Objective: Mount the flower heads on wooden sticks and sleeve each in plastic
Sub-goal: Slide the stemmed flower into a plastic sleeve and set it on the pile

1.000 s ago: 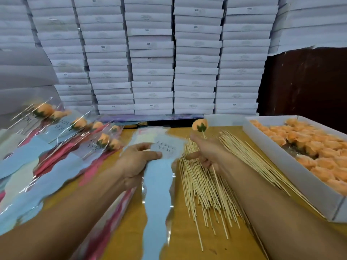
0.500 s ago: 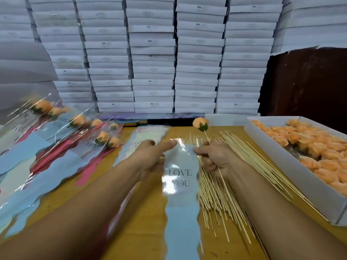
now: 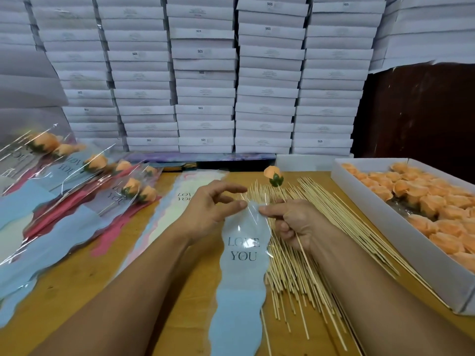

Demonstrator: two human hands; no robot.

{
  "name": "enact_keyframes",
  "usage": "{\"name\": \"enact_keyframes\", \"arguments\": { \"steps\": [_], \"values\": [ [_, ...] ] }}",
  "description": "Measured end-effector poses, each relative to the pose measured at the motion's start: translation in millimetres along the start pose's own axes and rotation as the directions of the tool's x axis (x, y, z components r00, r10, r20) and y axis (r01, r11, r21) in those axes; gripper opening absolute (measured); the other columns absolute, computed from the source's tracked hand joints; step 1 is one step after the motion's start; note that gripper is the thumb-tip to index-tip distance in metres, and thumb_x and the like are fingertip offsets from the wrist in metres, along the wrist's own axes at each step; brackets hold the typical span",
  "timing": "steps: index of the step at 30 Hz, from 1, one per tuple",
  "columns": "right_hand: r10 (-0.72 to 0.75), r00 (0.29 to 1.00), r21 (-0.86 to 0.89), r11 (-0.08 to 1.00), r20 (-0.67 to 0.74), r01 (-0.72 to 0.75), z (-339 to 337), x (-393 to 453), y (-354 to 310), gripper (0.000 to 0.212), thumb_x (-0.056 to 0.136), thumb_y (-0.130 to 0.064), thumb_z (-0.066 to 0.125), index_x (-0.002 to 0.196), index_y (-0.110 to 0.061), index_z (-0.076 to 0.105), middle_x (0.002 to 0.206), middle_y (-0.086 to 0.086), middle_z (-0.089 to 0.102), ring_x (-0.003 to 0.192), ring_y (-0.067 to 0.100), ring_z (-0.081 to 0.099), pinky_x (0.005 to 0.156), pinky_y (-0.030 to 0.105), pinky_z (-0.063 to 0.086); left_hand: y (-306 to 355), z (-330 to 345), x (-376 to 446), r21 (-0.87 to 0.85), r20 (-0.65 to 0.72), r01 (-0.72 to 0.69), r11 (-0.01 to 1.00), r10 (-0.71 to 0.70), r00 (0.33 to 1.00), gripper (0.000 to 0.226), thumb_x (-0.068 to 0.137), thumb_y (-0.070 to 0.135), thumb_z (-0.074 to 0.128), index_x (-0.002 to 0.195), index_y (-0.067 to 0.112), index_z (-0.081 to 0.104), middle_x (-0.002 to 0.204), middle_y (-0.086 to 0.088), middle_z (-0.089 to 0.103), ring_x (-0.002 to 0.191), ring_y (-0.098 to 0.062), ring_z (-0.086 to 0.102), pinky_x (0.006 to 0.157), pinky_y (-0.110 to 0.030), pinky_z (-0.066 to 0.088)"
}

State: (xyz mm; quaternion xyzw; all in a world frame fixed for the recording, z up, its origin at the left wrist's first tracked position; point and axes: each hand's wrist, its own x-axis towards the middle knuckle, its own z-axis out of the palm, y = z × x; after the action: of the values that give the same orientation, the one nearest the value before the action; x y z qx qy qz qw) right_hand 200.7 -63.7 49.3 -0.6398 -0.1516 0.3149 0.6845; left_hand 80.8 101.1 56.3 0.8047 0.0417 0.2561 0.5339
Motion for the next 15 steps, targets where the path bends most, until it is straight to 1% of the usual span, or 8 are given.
{"name": "enact_keyframes", "arguments": {
  "steps": [2, 3, 5, 7, 9, 11, 12, 15],
  "values": [
    [0.006, 1.0, 0.011, 1.0, -0.008, -0.006, -0.8, 1.2, 1.1, 0.028, 0.082, -0.002, 0.078, 0.105, 0.005, 0.062, 0.069, 0.007, 0.058, 0.033, 0.005, 0.037, 0.029, 0.017, 0.026, -2.9, 0.2, 1.2, 0.101, -0.023, -0.071, 0.992, 0.074, 0.997, 0.022, 0.083, 0.023, 0.08, 0.102, 0.033, 0.075, 0.11, 0.003, 0.062, 0.09, -0.005, 0.063, 0.072, -0.025, 0.054],
    [0.008, 1.0, 0.013, 1.0, -0.012, -0.008, -1.0, 1.8, 2.0, 0.033, 0.082, -0.002, 0.078, 0.11, 0.007, 0.062, 0.067, 0.007, 0.059, 0.033, 0.004, 0.037, 0.028, 0.018, 0.026, -3.7, 0.1, 1.6, 0.147, -0.017, -0.088, 0.985, 0.092, 0.996, 0.024, 0.084, 0.022, 0.078, 0.105, 0.033, 0.074, 0.114, 0.004, 0.061, 0.09, -0.003, 0.063, 0.073, -0.025, 0.054],
    [0.014, 1.0, 0.003, 1.0, -0.018, -0.014, -1.1, 2.6, 3.4, 0.039, 0.082, -0.003, 0.079, 0.115, 0.009, 0.061, 0.065, 0.006, 0.06, 0.033, 0.004, 0.038, 0.028, 0.018, 0.026, -4.5, 0.1, 1.9, 0.215, 0.007, -0.107, 0.971, 0.108, 0.994, 0.033, 0.083, 0.025, 0.079, 0.114, 0.035, 0.069, 0.118, 0.01, 0.06, 0.097, -0.006, 0.062, 0.078, -0.022, 0.053],
    [0.022, 1.0, -0.011, 1.0, -0.022, -0.022, -1.4, 2.5, 3.4, 0.037, 0.082, -0.005, 0.079, 0.113, 0.008, 0.064, 0.066, 0.006, 0.061, 0.033, 0.004, 0.038, 0.029, 0.018, 0.027, -5.7, 1.4, 1.4, 0.259, 0.025, -0.12, 0.959, 0.117, 0.993, 0.038, 0.083, 0.027, 0.079, 0.117, 0.037, 0.067, 0.118, 0.018, 0.059, 0.104, -0.003, 0.059, 0.079, -0.018, 0.052],
    [0.024, 0.999, 0.0, 1.0, -0.025, -0.024, -1.4, 2.3, 3.3, 0.032, 0.083, -0.005, 0.078, 0.109, 0.009, 0.067, 0.073, 0.009, 0.064, 0.033, 0.004, 0.038, 0.029, 0.017, 0.027, -6.6, 2.5, 1.6, 0.283, 0.013, -0.111, 0.953, 0.111, 0.994, 0.034, 0.084, 0.028, 0.079, 0.115, 0.038, 0.069, 0.12, 0.021, 0.057, 0.106, -0.001, 0.057, 0.079, -0.015, 0.051],
    [0.024, 0.999, 0.017, 1.0, -0.037, -0.024, -0.8, 2.3, 3.9, 0.028, 0.084, -0.003, 0.077, 0.106, 0.01, 0.068, 0.081, 0.012, 0.066, 0.033, 0.004, 0.038, 0.029, 0.017, 0.026, -7.4, 2.0, 2.7, 0.321, -0.009, -0.1, 0.942, 0.109, 0.994, 0.03, 0.086, 0.028, 0.077, 0.114, 0.034, 0.071, 0.124, 0.016, 0.057, 0.108, -0.004, 0.057, 0.084, -0.019, 0.052],
    [0.024, 0.999, 0.02, 1.0, -0.042, -0.023, -0.5, 2.4, 4.4, 0.026, 0.083, -0.003, 0.077, 0.105, 0.009, 0.069, 0.081, 0.012, 0.067, 0.034, 0.004, 0.037, 0.029, 0.017, 0.026, -7.4, 1.5, 3.3, 0.332, -0.017, -0.1, 0.938, 0.112, 0.994, 0.028, 0.086, 0.027, 0.077, 0.113, 0.032, 0.072, 0.124, 0.012, 0.057, 0.108, -0.006, 0.058, 0.085, -0.021, 0.053],
    [0.031, 0.999, 0.02, 0.999, -0.037, -0.03, 0.3, 2.5, 5.5, 0.022, 0.084, -0.003, 0.077, 0.101, 0.008, 0.069, 0.073, 0.009, 0.069, 0.035, 0.004, 0.037, 0.029, 0.017, 0.026, -6.1, -0.1, 3.5, 0.338, -0.055, -0.094, 0.936, 0.119, 0.991, 0.018, 0.086, 0.022, 0.078, 0.098, 0.032, 0.071, 0.112, 0.009, 0.058, 0.101, -0.007, 0.059, 0.082, -0.02, 0.052]
  ]
}}
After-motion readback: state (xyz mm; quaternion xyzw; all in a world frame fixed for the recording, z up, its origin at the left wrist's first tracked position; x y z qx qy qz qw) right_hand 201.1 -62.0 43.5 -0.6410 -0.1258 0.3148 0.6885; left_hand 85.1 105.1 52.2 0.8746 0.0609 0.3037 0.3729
